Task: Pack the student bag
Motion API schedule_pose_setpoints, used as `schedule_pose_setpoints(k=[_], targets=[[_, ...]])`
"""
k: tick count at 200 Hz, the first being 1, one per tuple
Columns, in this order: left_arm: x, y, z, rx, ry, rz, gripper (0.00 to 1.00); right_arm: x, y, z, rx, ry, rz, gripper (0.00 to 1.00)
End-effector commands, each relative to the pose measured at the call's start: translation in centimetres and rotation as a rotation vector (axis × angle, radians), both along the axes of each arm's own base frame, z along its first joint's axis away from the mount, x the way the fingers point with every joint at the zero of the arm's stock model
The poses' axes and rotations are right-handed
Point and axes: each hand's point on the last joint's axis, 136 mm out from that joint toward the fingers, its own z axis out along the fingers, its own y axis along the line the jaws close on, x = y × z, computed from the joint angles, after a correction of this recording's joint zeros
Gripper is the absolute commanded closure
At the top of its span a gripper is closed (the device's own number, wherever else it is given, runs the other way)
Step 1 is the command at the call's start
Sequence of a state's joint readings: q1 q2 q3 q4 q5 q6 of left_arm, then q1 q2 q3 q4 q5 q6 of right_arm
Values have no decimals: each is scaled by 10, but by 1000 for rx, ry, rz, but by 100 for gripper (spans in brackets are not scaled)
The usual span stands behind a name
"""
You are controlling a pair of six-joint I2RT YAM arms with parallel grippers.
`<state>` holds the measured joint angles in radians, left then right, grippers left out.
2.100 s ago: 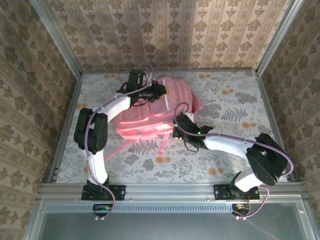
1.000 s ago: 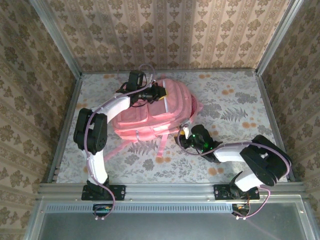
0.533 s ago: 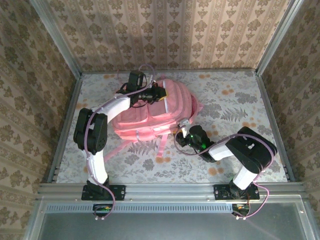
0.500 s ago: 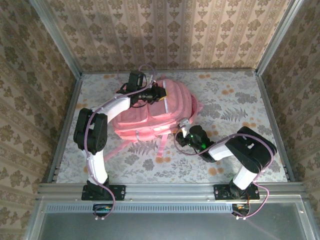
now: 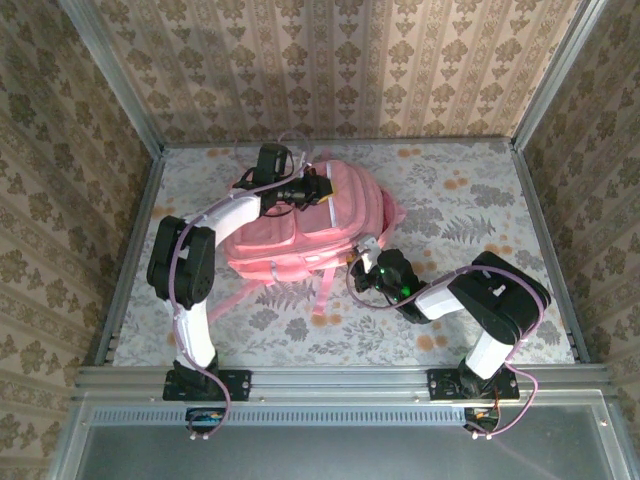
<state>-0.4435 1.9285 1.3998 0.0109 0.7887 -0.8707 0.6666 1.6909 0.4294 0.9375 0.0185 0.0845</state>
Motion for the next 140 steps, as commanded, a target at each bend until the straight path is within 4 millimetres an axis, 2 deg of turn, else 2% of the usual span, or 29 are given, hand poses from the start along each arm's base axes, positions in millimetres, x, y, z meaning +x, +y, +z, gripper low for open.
schedule_pose_setpoints(k=[1, 45, 86, 106, 111, 125, 140], targets=[[-1, 12, 4, 1, 7, 20, 92, 1, -6, 4, -9, -24, -33, 100], [-1, 25, 1, 23, 8, 41, 92, -1, -39, 2, -96, -17, -162, 100], [-6, 28, 0, 50, 4, 27, 92, -2, -54, 10, -108, -28, -207, 100], [-8, 36, -1, 110, -10, 39, 91, 0, -62, 10, -115, -9, -247, 100], [-8, 39, -1, 131, -15, 50, 87, -1, -61, 11, -111, -5, -238, 100], [-11, 47, 7, 175, -44, 61, 61, -4, -55, 11, -90, 25, -216, 100], [-17, 57, 22, 204, -83, 71, 50, -12, -46, 11, -88, 46, -182, 100]])
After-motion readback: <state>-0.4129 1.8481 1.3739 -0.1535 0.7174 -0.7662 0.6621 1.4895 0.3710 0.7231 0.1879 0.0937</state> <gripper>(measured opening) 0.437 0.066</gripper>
